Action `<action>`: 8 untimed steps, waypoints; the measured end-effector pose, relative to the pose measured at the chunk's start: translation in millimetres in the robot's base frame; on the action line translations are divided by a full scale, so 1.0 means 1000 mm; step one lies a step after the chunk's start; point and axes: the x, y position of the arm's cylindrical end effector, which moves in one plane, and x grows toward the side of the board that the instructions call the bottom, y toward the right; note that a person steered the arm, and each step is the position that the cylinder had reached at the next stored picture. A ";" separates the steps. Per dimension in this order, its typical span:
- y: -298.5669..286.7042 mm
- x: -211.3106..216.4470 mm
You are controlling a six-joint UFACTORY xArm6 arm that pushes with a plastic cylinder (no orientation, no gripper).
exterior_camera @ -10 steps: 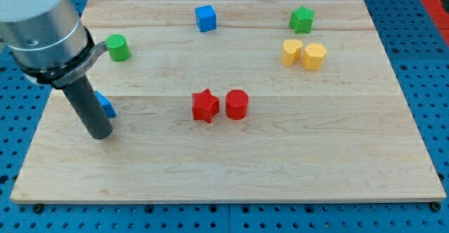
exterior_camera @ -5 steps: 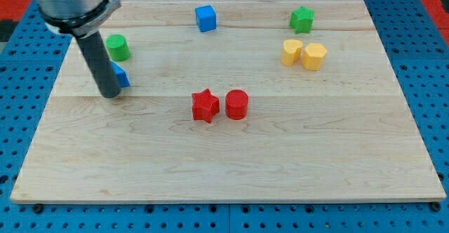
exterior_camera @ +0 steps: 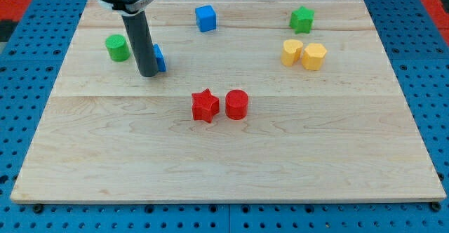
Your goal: Push the blue triangle into the blue cube
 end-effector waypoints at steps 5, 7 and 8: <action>0.011 -0.111; 0.046 -0.148; 0.054 -0.145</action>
